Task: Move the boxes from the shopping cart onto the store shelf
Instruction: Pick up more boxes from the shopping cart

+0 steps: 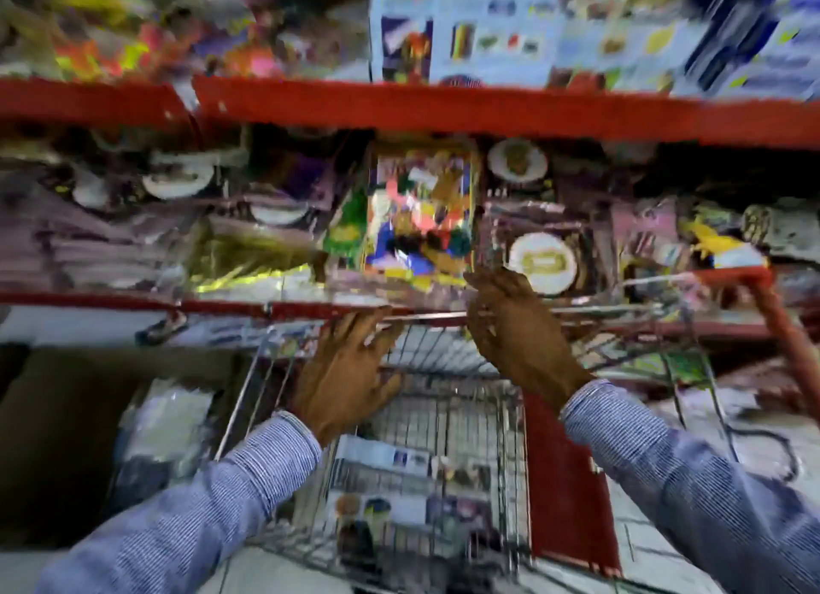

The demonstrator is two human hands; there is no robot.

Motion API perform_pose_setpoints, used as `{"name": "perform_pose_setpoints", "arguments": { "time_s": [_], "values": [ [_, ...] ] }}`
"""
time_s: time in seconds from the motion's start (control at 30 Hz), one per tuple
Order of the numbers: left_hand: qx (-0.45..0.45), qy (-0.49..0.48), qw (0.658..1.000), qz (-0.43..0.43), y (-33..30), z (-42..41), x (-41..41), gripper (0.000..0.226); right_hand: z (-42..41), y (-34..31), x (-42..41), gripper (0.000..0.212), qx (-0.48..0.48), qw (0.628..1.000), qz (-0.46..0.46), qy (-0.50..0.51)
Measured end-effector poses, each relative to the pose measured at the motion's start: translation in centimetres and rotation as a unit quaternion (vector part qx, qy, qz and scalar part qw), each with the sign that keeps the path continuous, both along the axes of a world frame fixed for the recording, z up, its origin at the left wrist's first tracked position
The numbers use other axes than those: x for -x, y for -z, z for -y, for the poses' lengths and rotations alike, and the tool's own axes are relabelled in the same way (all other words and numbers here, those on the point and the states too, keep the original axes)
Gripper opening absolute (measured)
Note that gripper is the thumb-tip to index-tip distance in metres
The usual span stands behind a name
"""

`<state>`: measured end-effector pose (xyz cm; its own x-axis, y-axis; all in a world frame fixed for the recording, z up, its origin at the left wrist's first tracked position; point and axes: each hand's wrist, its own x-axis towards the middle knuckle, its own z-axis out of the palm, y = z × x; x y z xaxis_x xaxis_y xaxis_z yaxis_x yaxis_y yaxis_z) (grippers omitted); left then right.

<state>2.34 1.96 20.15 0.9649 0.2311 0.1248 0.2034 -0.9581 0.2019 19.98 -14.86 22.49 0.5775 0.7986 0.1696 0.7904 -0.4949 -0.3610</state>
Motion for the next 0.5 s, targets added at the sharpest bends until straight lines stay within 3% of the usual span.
{"name": "perform_pose_setpoints", "arguments": {
  "time_s": [0.13, 0.27, 0.37, 0.5],
  "values": [
    [0.039, 0.012, 0.997, -0.071, 6.8, 1.2, 3.8, 0.051, 1.6, 7.9, 2.3, 0.052, 0.067, 0.994, -0.086, 0.004],
    [0.107, 0.042, 0.974, -0.197, 12.7, 1.6, 5.7, 0.045, 2.5, 15.1, 3.8, 0.053, 0.175, 0.970, -0.167, -0.001],
    [0.124, 0.119, 0.934, -0.313, 17.7, 2.5, 6.1, 0.041, 3.2, 20.6, 4.3, 0.052, 0.250, 0.945, -0.209, -0.034],
    [0.076, 0.209, 0.863, -0.454, 24.2, 3.6, 6.3, 0.050, 3.4, 26.6, 4.2, 0.050, 0.329, 0.904, -0.262, -0.079]
  ]
}}
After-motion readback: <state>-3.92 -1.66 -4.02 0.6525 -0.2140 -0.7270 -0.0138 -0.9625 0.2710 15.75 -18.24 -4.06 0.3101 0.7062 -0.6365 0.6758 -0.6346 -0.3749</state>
